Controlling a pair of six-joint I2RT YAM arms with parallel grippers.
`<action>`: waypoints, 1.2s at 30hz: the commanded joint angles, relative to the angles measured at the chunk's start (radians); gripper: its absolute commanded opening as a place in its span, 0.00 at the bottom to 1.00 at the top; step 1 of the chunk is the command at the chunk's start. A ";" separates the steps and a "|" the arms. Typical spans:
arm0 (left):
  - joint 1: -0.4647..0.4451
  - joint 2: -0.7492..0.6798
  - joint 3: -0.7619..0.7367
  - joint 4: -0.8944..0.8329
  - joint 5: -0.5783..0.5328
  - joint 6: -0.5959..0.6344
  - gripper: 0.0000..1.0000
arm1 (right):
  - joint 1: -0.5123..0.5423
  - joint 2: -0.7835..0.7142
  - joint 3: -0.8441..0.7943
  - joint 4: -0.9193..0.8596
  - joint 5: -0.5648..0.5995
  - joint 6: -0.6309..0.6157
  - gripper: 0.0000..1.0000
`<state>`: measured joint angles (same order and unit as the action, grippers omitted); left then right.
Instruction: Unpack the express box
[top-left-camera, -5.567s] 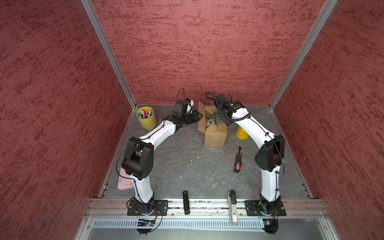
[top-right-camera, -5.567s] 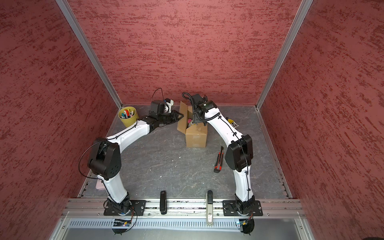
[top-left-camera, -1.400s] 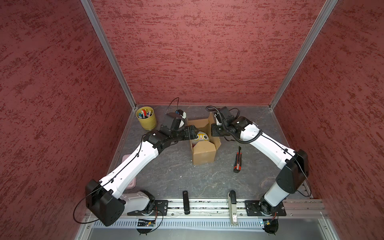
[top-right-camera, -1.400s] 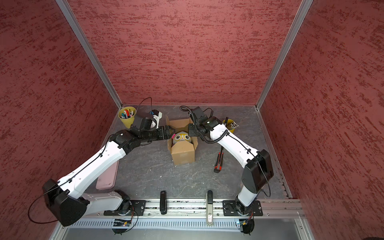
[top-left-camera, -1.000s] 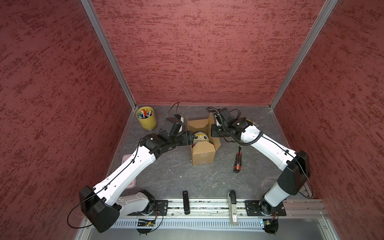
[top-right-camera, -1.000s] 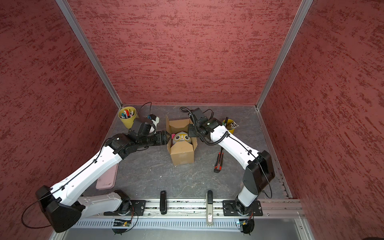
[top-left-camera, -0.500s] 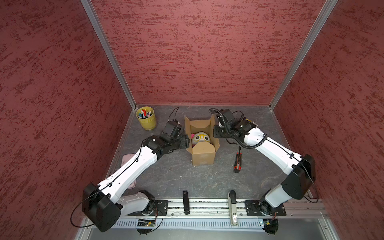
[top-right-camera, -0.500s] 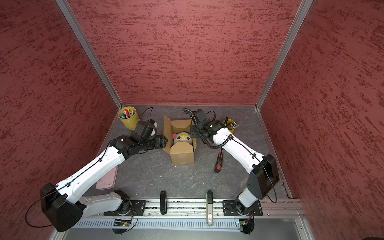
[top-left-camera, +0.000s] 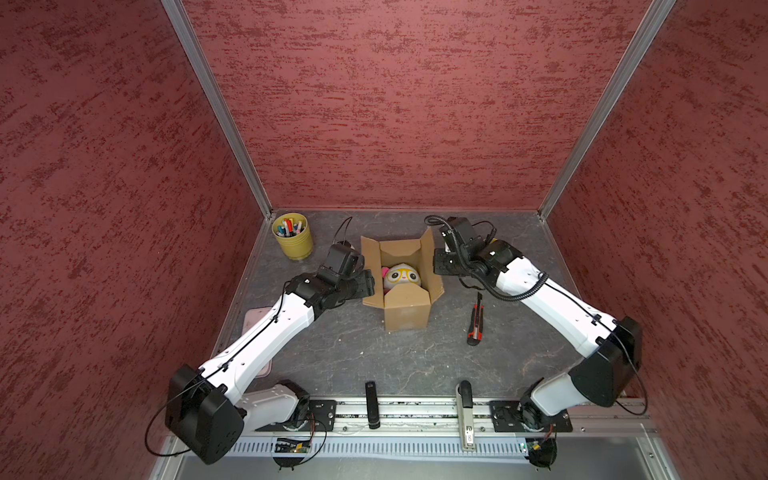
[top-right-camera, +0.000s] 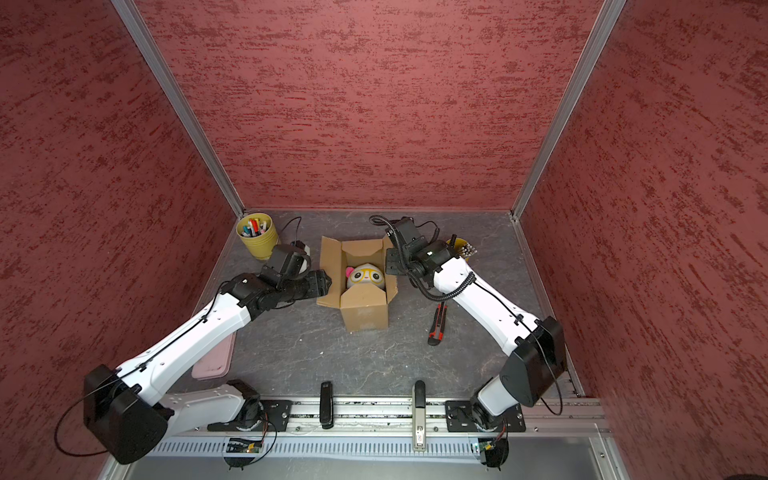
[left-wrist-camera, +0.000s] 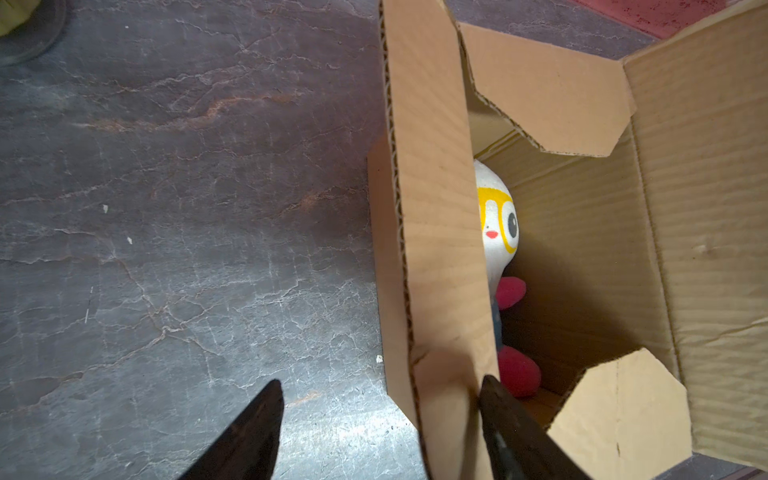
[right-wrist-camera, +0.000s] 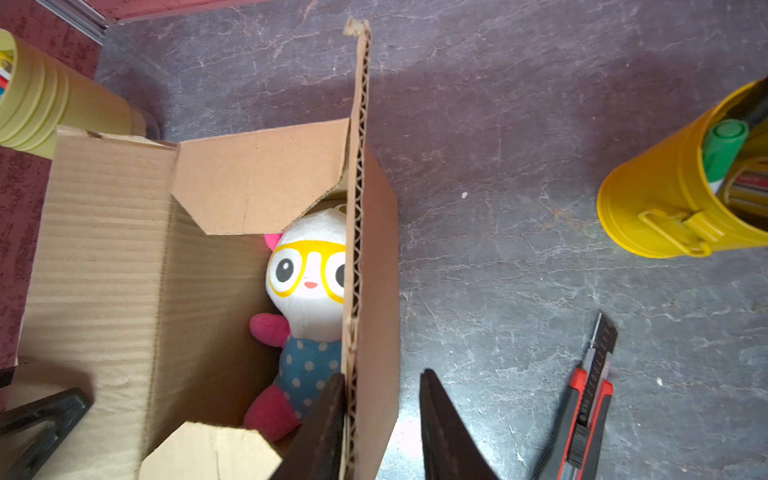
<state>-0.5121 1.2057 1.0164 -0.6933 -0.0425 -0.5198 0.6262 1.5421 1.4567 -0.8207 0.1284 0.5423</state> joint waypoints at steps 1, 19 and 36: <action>0.019 -0.015 -0.035 0.025 0.004 -0.013 0.73 | -0.013 0.025 -0.019 -0.020 0.036 -0.007 0.31; 0.040 0.083 -0.131 0.217 0.102 -0.072 0.70 | -0.041 0.066 -0.129 0.098 -0.055 -0.041 0.31; 0.040 0.164 -0.137 0.395 0.186 -0.134 0.70 | -0.043 0.116 -0.152 0.164 -0.125 -0.069 0.45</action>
<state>-0.4683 1.3567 0.8871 -0.3759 0.0864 -0.6392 0.5785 1.6524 1.3144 -0.6849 0.0788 0.4885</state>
